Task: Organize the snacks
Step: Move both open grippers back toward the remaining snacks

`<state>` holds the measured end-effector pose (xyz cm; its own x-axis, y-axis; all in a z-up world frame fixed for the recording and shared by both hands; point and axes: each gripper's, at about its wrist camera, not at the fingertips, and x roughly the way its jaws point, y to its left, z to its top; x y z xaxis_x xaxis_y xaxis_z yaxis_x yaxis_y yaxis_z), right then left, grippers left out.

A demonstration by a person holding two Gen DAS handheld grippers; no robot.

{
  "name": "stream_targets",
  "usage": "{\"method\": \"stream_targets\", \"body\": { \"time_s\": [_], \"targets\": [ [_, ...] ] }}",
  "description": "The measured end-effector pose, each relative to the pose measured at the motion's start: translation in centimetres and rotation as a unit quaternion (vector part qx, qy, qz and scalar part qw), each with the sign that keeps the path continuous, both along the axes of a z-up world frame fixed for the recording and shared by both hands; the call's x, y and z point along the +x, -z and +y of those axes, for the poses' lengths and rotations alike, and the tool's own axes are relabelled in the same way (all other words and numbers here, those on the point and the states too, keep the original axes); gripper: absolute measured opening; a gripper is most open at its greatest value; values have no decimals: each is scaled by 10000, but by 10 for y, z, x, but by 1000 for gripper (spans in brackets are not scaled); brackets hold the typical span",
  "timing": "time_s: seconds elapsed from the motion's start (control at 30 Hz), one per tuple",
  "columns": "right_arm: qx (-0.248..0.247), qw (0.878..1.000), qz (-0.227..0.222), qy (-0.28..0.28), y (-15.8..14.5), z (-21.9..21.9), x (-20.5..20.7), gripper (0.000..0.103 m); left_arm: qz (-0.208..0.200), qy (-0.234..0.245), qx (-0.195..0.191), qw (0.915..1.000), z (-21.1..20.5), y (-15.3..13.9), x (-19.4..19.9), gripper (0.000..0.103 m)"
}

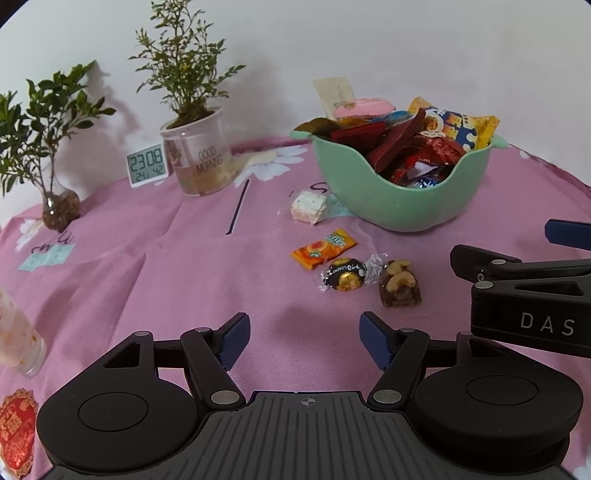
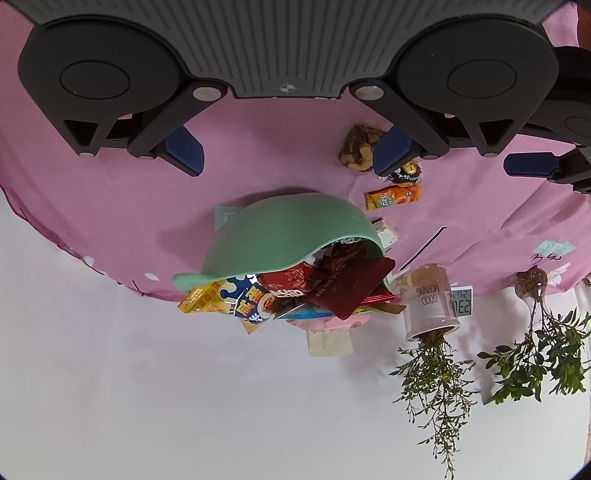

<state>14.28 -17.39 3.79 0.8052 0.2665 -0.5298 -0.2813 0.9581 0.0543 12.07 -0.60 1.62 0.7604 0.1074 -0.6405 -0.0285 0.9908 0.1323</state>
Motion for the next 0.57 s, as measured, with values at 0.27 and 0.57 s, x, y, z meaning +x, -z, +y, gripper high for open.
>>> {"method": "stream_targets", "body": {
  "time_s": [0.27, 0.57],
  "targets": [
    [-43, 10000, -14, -51, -2, 4, 0, 99, -16, -9, -5, 10000, 2, 0, 1, 103],
    [-47, 10000, -13, -68, -2, 6, 1, 99, 38, 20, -50, 10000, 1, 0, 1, 103]
  ]
}}
